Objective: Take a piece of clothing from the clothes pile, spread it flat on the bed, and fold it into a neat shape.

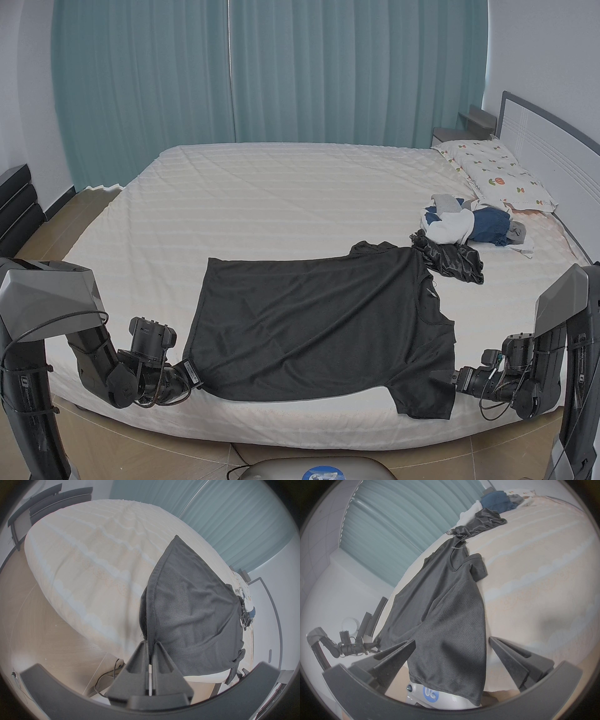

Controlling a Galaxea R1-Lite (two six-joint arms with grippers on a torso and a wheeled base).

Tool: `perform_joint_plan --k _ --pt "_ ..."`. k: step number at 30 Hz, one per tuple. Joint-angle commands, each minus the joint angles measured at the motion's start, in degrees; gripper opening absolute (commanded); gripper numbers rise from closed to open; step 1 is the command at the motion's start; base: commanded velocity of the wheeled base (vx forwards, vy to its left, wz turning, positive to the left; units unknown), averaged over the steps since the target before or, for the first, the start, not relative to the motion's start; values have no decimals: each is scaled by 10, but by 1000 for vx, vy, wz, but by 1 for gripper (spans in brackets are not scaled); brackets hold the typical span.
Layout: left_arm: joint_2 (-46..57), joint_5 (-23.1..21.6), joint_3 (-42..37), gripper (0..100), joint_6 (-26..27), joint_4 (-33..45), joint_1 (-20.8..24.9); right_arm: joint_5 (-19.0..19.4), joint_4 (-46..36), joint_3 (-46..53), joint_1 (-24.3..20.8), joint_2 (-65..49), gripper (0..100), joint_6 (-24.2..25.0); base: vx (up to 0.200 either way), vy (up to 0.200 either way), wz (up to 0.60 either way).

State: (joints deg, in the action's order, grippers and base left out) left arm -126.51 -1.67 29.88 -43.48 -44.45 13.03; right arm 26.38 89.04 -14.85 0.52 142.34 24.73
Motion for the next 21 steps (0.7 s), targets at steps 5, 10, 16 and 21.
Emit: perform_joint_plan --k 5,10,16,21 --pt "-1 0 -1 0 0 -1 0 0 6 2 -1 14 0 -18 0 0 0" --pt "-1 1 1 0 0 -1 0 4 6 33 33 -15 0 -18 0 0 0" --pt "-2 3 4 0 2 -2 -2 36 7 83 62 -42 0 -22 0 0 0" --pt "3 10 -3 0 6 -2 -5 66 7 127 75 -65 0 -37 0 0 0"
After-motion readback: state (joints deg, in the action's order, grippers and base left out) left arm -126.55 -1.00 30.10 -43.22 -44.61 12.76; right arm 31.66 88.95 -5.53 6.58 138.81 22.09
